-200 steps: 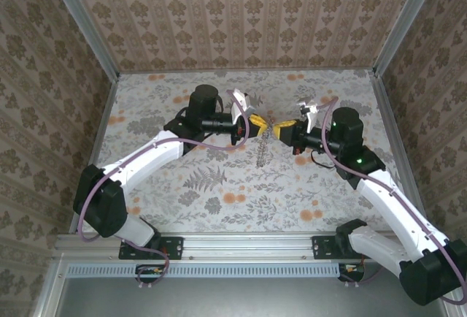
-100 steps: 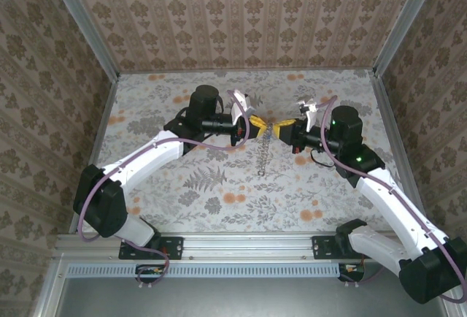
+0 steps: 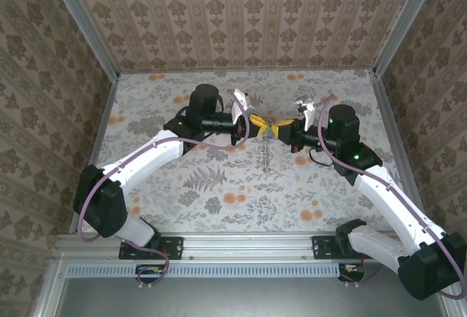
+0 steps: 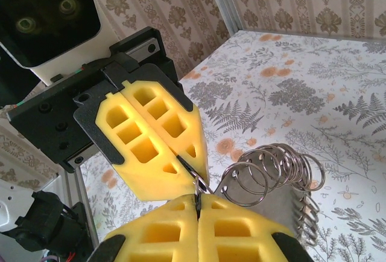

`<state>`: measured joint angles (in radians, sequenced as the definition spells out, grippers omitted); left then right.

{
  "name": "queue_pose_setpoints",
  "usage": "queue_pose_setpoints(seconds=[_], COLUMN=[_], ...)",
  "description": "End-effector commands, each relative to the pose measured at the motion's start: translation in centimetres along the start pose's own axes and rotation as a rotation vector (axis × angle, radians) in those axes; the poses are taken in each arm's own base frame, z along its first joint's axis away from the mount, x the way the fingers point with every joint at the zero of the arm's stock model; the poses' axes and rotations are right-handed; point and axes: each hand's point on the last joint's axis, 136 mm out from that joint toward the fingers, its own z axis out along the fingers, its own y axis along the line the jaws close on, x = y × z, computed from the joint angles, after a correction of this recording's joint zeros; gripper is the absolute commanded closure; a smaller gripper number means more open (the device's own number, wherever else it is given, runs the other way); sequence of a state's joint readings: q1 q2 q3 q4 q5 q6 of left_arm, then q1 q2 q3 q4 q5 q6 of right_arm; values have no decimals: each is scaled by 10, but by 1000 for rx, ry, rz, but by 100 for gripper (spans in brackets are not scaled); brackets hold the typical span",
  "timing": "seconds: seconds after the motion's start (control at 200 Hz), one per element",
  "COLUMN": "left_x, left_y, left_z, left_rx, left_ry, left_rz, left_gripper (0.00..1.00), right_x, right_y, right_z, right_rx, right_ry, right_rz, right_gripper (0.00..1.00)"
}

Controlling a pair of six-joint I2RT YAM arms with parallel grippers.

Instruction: Put the keys on the keyring

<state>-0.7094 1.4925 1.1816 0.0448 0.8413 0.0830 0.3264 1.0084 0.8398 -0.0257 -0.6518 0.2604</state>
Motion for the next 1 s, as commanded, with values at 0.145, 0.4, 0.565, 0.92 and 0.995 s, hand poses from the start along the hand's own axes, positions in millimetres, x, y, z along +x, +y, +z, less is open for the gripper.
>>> queue_pose_setpoints(seconds=[0.145, 0.4, 0.565, 0.92, 0.995], left_x=[-22, -27, -32, -40, -42], left_y=[-14, -20, -24, -27, -26], left_z=[2, 1, -1, -7, -8], left_rx=[55, 66, 69, 40, 28], left_ry=[-37, -44, -54, -88, -93], left_rz=[50, 63, 74, 93, 98], left_gripper=[100, 100, 100, 100, 100], right_x=[-20, -16, -9, 7, 9], right_y=[7, -2, -11, -30, -32], right_z=[0, 4, 7, 6, 5], right_rx=[-12, 19, 49, 127, 131], right_ry=[-44, -33, -19, -5, -2], right_rz=[-49, -43, -31, 8, 15], right_gripper=[100, 100, 100, 100, 100])
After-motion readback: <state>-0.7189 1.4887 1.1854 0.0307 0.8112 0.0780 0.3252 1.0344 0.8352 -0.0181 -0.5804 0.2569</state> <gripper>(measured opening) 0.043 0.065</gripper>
